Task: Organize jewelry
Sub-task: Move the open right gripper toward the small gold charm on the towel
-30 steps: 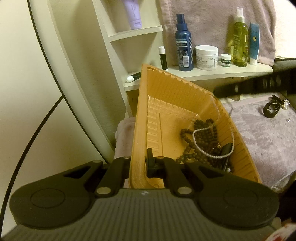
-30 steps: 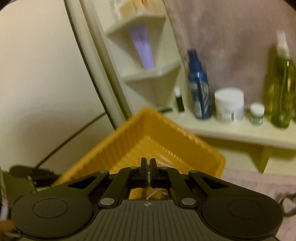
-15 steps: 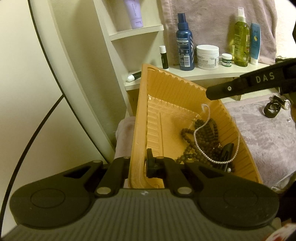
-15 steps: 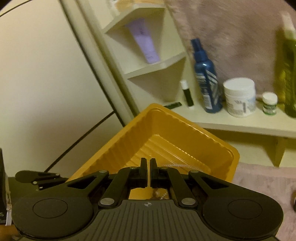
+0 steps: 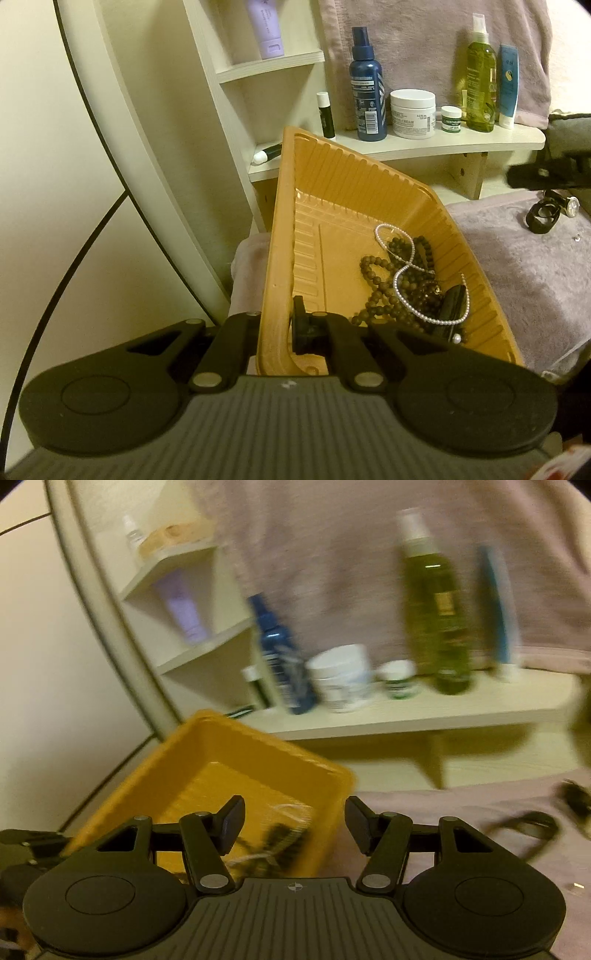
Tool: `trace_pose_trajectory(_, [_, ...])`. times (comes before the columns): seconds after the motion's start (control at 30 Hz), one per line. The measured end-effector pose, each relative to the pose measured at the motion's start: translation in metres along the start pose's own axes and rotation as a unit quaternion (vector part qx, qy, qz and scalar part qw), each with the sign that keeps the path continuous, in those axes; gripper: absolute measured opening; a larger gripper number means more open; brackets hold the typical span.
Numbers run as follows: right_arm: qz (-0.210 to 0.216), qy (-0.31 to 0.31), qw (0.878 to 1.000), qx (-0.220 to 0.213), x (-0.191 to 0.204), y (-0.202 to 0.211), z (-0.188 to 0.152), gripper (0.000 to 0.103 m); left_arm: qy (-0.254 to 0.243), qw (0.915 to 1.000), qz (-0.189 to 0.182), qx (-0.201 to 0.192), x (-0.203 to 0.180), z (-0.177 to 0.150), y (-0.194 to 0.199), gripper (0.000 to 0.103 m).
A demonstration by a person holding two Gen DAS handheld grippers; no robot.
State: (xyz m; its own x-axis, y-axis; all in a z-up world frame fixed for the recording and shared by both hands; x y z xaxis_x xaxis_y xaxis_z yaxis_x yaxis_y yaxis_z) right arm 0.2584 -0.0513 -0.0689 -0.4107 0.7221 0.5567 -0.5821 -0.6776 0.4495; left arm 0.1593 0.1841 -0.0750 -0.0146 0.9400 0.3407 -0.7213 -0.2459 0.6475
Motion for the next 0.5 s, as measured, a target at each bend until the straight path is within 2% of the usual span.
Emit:
trace_pose_trajectory(0.3, [-0.107,0.012,0.993,-0.04,-0.068,0.053,-0.014,0.06,-0.003,1.0,0.002,-0.001,-0.001,0.001,0.002,0.004])
trace_pose_trajectory(0.5, [-0.171,0.032,0.984,-0.033,-0.107,0.071,-0.038,0.06,-0.005,1.0,0.002,-0.002,-0.001,0.001,0.003,0.004])
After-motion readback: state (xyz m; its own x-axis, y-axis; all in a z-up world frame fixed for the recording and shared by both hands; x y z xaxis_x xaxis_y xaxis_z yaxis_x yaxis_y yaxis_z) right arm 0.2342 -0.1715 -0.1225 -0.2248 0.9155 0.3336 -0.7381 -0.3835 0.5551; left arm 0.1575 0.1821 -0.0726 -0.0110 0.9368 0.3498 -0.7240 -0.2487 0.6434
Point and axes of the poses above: each gripper's, at about its wrist camera, not at the fingertips, and y roughly against the way its jaws point, x to its left, z to its top, the point moved 10 cm from there along -y, roughly the way its jaws point, and after that the axes turned 10 degrees about -y, right-handed, at the moved point
